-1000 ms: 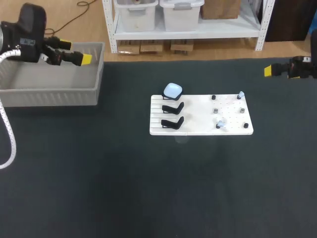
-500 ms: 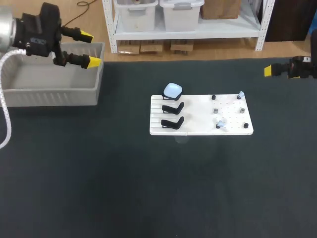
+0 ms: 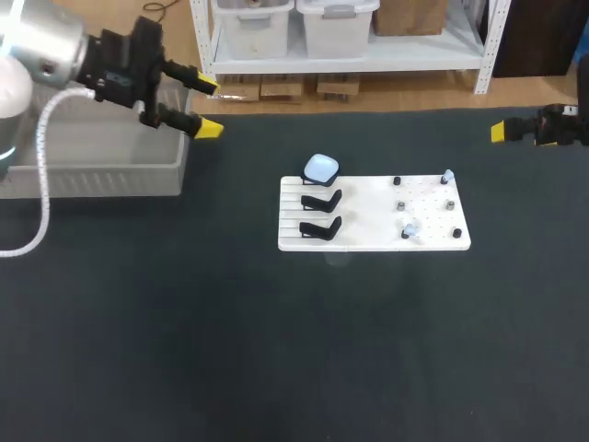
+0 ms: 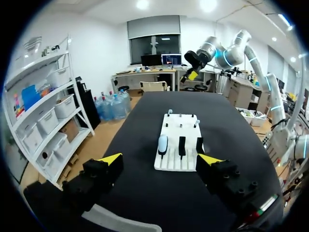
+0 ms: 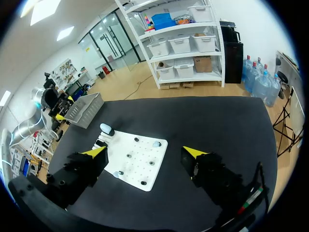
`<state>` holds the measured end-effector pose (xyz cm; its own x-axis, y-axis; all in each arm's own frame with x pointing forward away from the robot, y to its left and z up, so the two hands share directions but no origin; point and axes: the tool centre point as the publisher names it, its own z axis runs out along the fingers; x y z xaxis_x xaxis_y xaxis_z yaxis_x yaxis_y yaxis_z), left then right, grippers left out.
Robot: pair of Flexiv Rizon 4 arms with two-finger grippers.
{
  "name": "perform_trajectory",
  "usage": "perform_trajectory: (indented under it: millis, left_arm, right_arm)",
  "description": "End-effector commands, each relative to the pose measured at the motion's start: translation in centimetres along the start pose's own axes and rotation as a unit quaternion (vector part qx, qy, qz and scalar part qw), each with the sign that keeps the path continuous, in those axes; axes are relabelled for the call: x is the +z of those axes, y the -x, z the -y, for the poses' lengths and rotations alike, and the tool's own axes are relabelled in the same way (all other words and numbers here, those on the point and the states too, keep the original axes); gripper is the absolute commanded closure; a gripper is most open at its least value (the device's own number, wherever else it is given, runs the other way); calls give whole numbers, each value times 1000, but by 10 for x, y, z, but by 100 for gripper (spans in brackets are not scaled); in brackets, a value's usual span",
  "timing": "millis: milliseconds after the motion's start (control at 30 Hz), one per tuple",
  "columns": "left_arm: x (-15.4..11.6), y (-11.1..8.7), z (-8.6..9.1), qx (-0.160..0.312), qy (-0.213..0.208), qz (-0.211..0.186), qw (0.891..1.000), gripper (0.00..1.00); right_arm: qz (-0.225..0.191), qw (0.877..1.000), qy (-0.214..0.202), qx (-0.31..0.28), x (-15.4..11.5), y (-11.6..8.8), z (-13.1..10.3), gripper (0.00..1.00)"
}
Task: Pick up each earbud case from the left stands, insert the matching earbuds, close the lid, and place the case in the box.
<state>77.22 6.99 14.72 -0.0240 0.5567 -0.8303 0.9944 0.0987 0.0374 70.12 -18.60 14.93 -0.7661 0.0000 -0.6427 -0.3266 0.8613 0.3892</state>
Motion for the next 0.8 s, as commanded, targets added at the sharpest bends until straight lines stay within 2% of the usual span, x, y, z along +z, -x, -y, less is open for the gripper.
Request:
perform_trajectory:
  millis: [33,400,800]
  left_arm:
    - [21,-3,-6,2,-67,1,998,0]
    - [57,-14,7,7,-78,4,997,0]
    - [90,-19,10,1,-69,12,998,0]
  right_arm:
    - [0,1000,-1,0,0,0,0,0]
    - [0,1000,-1,0,0,0,0,0]
    - [0,1000,-1,0,0,0,0,0]
